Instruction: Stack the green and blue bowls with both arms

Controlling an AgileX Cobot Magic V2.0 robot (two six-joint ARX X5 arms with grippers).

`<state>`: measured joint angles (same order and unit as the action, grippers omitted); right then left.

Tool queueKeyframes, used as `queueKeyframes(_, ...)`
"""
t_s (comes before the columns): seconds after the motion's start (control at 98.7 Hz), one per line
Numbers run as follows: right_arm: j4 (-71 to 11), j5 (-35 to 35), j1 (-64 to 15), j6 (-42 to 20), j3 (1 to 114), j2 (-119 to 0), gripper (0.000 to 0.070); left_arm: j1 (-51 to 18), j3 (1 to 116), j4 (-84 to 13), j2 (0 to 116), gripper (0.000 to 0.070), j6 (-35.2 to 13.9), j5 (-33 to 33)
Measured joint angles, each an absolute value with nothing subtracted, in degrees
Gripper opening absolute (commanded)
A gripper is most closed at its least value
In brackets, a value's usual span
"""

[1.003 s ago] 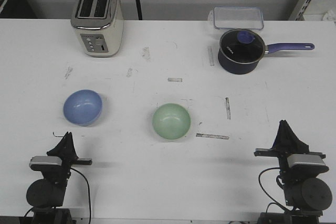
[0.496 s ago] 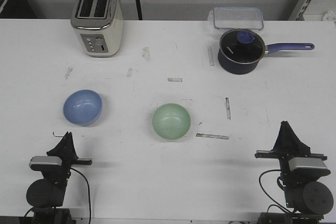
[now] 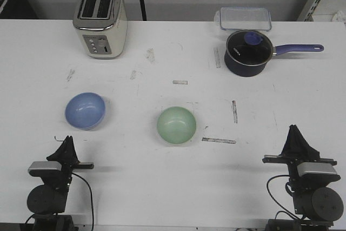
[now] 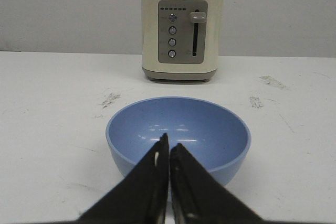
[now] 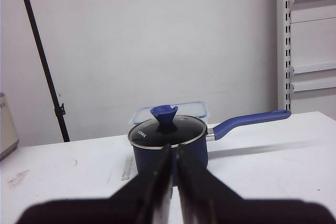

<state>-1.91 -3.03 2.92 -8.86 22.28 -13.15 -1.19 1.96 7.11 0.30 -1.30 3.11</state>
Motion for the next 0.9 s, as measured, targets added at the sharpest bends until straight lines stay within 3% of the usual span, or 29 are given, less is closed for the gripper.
queueKeyframes(0.203, -1.9, -3.0, 2.9, -8.9, 22.3, -13.1, 0.0008, -1.2, 2.2, 7.1, 0.3, 0.0001, -5.4, 3.4)
queueKeyframes(0.496, -1.9, -3.0, 2.9, -8.9, 22.3, -13.1, 0.0007, -1.2, 12.7, 3.9, 7.3, 0.0001, -3.2, 4.6)
queueKeyframes(0.901, -1.9, -3.0, 2.9, -8.9, 22.3, -13.1, 0.0007, -1.2, 29.5, 3.5, 30.8, 0.0001, 0.0, 4.6)
